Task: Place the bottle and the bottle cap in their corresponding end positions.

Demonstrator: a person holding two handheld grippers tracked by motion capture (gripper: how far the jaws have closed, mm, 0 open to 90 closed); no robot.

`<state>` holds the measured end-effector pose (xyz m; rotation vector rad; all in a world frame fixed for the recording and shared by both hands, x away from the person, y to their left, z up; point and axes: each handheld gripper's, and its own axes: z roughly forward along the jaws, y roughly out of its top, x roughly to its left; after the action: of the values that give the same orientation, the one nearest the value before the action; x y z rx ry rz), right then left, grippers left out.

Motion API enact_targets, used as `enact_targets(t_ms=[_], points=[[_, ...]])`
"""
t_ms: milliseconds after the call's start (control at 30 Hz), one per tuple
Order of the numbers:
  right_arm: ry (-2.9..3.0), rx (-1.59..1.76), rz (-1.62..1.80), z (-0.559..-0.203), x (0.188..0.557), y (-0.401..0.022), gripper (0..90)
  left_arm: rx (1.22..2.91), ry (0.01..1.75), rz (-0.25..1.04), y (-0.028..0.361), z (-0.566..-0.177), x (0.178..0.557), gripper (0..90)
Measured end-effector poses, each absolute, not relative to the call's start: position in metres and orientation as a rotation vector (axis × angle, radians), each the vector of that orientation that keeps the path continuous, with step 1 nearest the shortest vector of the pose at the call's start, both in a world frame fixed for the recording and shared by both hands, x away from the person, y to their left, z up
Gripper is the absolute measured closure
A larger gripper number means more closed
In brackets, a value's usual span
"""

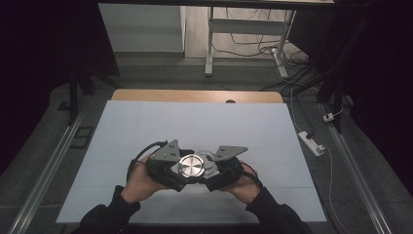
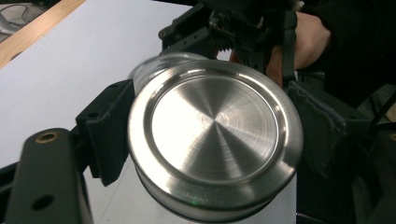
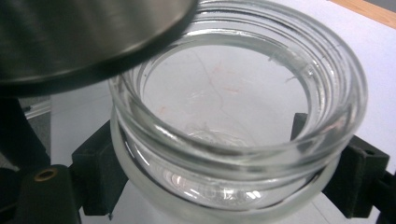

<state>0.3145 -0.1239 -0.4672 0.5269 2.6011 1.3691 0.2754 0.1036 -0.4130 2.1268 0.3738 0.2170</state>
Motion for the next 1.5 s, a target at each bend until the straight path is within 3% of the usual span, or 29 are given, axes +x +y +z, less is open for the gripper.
enact_targets(t_ms=[900, 1500], points=[[2.541, 0.604, 1.349, -0.467, 0.34, -0.126, 15.2, 2.096, 0.387, 0.234, 0.113, -0.42, 0.265, 20.2], [2.505, 0.639, 1.328, -0.465, 0.363, -0.12, 15.2, 2.089, 0.368, 0.251, 0.105, -0.452, 0.262, 20.1]])
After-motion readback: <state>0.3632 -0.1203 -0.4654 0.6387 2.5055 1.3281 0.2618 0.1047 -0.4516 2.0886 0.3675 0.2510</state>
